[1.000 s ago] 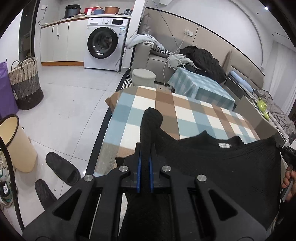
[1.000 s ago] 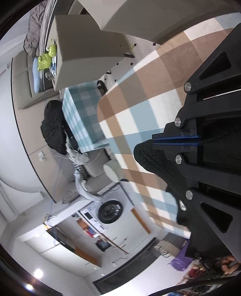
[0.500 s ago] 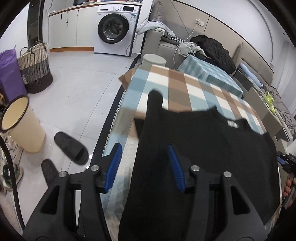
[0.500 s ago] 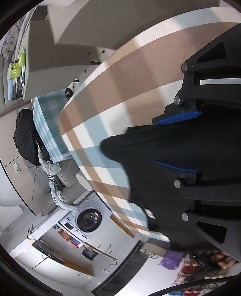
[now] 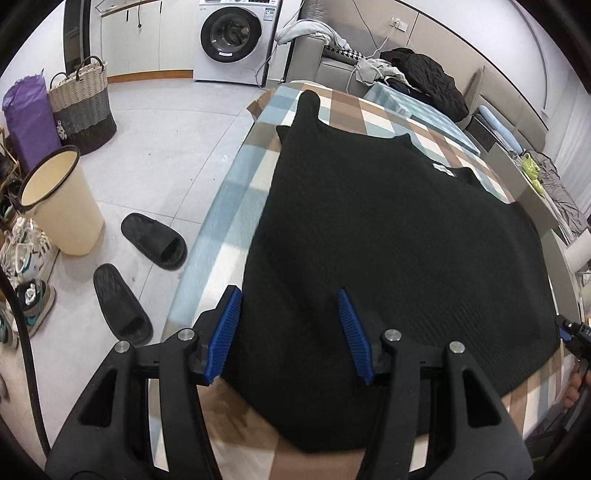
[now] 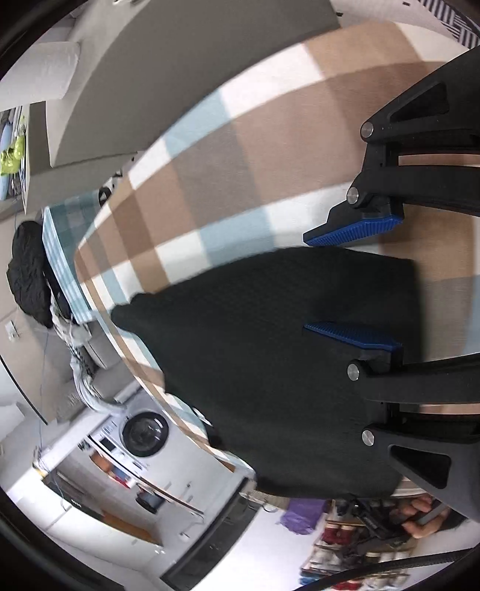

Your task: Fold small clothes

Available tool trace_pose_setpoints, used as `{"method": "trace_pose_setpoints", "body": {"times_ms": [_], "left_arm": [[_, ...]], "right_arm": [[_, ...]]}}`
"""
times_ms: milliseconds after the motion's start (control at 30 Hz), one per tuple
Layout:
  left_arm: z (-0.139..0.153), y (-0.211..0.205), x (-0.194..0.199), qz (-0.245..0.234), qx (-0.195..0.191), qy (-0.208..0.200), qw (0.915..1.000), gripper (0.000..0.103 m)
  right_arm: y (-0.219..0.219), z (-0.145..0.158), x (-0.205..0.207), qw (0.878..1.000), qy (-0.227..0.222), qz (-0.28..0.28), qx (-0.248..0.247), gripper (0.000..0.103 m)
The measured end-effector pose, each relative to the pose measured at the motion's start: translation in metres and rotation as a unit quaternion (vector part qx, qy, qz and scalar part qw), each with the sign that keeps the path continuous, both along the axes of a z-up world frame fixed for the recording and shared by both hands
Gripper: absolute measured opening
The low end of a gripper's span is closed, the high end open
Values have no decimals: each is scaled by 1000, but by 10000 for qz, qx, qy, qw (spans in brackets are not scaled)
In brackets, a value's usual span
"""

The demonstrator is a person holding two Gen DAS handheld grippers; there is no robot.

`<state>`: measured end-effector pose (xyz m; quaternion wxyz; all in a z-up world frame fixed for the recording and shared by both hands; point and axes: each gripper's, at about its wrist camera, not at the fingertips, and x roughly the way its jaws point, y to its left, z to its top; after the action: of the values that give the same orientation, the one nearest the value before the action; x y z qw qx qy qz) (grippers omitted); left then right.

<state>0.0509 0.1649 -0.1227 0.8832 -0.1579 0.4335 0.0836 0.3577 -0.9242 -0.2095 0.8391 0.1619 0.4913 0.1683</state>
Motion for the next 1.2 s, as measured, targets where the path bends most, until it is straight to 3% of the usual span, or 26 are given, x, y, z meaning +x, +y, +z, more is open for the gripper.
{"method": "trace_pose_setpoints", "body": {"times_ms": [67,133,200,267,367,567,600,700,800,867,933,1200], "left_arm": [[0,-3,-9,-21,-62,-33,10000,51],[-1,-8,-14,-78,-61,-5,10000,49],[0,-11,-17,-111,33,4,9999,32],[1,-12,-20,-181,14,-37,9998,9],[6,-13,-26,-210,13,-121,9997,4],[10,-14,-36,-253,94,-77,9996,4],[10,-14,-37,-262,117,-61,9996,4],[15,-13,-42,-181,71,-53,9998,6],[19,-11,-47,-34,85,-35,10000,21],[22,-10,-54,48,25,-76,10000,36],[25,-10,-63,95,-15,-98,9999,43],[26,-16,-103,177,-267,-111,9994,44]], "right_arm": [[4,0,-6,9999,-108,98,-46,43],[6,1,-11,9997,-200,163,12,34],[11,4,-16,9990,-352,272,-55,17],[15,10,-19,9978,-551,354,-87,8],[15,18,-25,9964,-746,396,-92,5],[9,5,-32,9980,-561,241,-188,7],[8,6,-30,9982,-536,194,-198,14],[6,15,-27,9981,-569,1,-250,21],[4,31,-27,9968,-789,-65,-137,41],[8,42,-28,9955,-944,-6,-90,42],[17,48,-30,9947,-1010,158,-57,44],[59,42,-31,9922,-978,764,-83,48]]}}
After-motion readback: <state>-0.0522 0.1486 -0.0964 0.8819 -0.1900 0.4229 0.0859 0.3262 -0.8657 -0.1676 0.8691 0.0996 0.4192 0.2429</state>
